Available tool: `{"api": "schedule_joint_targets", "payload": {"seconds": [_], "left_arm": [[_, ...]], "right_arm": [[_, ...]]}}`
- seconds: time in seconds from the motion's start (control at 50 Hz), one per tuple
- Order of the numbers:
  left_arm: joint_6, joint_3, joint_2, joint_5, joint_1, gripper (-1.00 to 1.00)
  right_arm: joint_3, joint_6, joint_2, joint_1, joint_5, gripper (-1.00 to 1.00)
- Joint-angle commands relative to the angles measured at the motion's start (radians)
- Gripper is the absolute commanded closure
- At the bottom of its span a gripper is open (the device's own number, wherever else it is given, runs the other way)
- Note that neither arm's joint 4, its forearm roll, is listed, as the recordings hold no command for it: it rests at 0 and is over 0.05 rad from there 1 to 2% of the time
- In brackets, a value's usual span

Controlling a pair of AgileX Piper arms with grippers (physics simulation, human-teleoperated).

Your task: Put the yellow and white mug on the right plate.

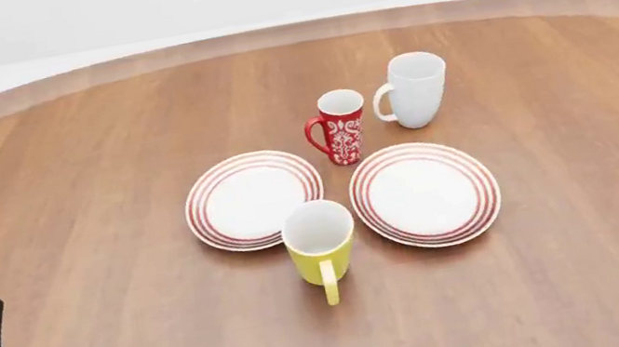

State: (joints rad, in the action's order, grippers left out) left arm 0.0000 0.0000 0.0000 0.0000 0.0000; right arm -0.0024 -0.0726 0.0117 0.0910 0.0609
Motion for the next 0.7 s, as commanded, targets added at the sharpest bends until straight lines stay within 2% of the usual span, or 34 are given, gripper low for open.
{"api": "schedule_joint_targets", "payload": {"seconds": [0.02, 0.04, 0.08, 0.1, 0.18, 0.2, 0.24, 0.32, 0.36, 0.42, 0.48, 0.52, 0.54, 0.56, 0.58, 0.62, 0.68, 0.7], "left_arm": [[0.000, 0.000, 0.000, 0.000, 0.000, -1.00], [0.000, 0.000, 0.000, 0.000, 0.000, -1.00], [0.000, 0.000, 0.000, 0.000, 0.000, -1.00], [0.000, 0.000, 0.000, 0.000, 0.000, -1.00], [0.000, 0.000, 0.000, 0.000, 0.000, -1.00], [0.000, 0.000, 0.000, 0.000, 0.000, -1.00], [0.000, 0.000, 0.000, 0.000, 0.000, -1.00], [0.000, 0.000, 0.000, 0.000, 0.000, -1.00], [0.000, 0.000, 0.000, 0.000, 0.000, -1.00], [0.000, 0.000, 0.000, 0.000, 0.000, -1.00], [0.000, 0.000, 0.000, 0.000, 0.000, -1.00], [0.000, 0.000, 0.000, 0.000, 0.000, -1.00], [0.000, 0.000, 0.000, 0.000, 0.000, -1.00], [0.000, 0.000, 0.000, 0.000, 0.000, -1.00], [0.000, 0.000, 0.000, 0.000, 0.000, -1.00], [0.000, 0.000, 0.000, 0.000, 0.000, -1.00], [0.000, 0.000, 0.000, 0.000, 0.000, -1.00], [0.000, 0.000, 0.000, 0.000, 0.000, -1.00]], "right_arm": [[-0.044, -0.028, -0.004, 0.002, -0.033, -1.00], [-0.035, -0.047, -0.006, 0.014, -0.020, -1.00], [-0.086, -0.052, 0.008, 0.019, -0.051, -1.00], [-0.103, -0.082, 0.034, 0.029, -0.040, -1.00], [-0.124, -0.089, 0.087, 0.051, -0.003, -1.00], [-0.133, -0.106, 0.124, 0.076, 0.010, -1.00], [-0.153, -0.100, 0.150, 0.087, 0.009, -1.00], [-0.221, -0.130, 0.223, 0.135, -0.008, -1.00], [-0.258, -0.081, 0.262, 0.161, -0.014, -1.00], [-0.295, -0.060, 0.297, 0.188, -0.022, -1.00], [-0.339, -0.033, 0.394, 0.172, -0.031, -1.00], [-0.370, 0.008, 0.421, 0.181, -0.042, -1.00], [-0.378, -0.003, 0.435, 0.176, -0.044, -1.00], [-0.399, 0.033, 0.454, 0.183, -0.054, -1.00], [-0.412, 0.044, 0.469, 0.178, -0.062, -1.00], [-0.424, 0.013, 0.488, 0.201, -0.060, -1.00], [-0.455, 0.045, 0.540, 0.218, -0.089, -1.00], [-0.460, 0.037, 0.539, 0.233, -0.089, -1.00]]}}
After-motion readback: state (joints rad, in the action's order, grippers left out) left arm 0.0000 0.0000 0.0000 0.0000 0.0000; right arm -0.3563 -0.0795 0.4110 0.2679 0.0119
